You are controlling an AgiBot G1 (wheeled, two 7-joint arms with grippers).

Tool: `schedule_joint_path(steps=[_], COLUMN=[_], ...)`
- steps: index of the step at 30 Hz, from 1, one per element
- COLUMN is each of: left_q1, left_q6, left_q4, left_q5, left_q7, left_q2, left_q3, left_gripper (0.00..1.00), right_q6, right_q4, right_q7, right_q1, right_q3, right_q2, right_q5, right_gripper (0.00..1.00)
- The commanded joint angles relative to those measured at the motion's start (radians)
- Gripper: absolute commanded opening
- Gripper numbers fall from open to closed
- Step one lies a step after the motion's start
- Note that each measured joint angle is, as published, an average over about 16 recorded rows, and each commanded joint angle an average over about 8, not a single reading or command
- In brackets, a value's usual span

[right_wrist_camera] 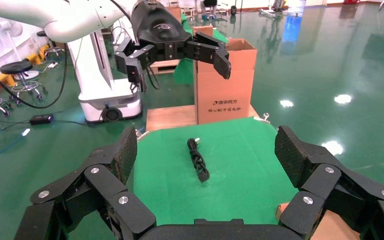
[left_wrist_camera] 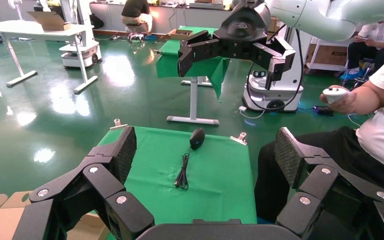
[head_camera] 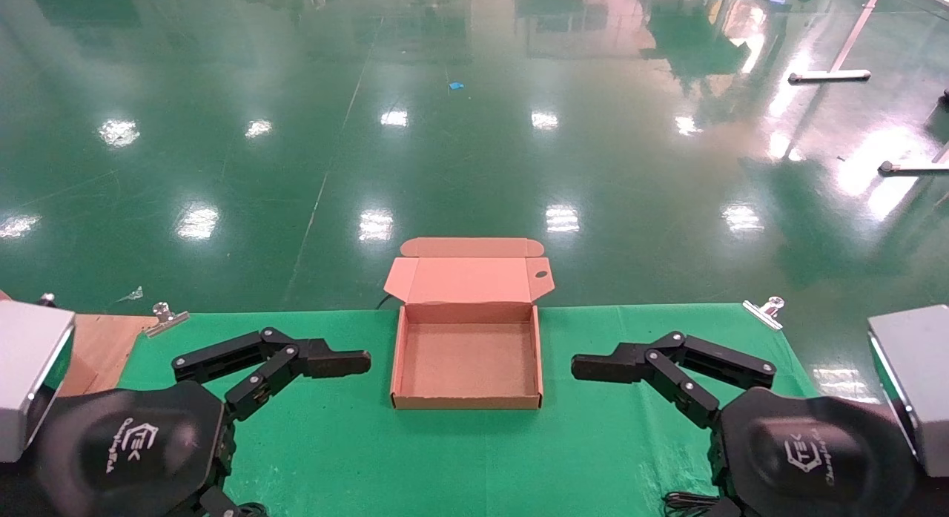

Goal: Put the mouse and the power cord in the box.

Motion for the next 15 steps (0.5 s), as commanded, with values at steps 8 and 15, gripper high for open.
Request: schedule_joint_path(steps=[8,15], left_q1=[-0.126,-0.261], left_q6=[0.042,0.066], left_q4=[0.082,0.298], left_q5=[0.226,0.494], left_q7=[0.034,0.151], left_q2=[0.066,0.134], left_q3=[0.112,0.255], left_gripper=[1.0,1.0], right_q6=[-0.02,-0.006], right_q4=[-0.049,-0.183], right_q7=[-0.121,-0.291], right_q1=[0.132,0.266], right_q3=[-0.099,-0.244], right_q2=[-0.017,-0.121], right_q5=[-0.324,-0.687], right_gripper=[1.0,1.0])
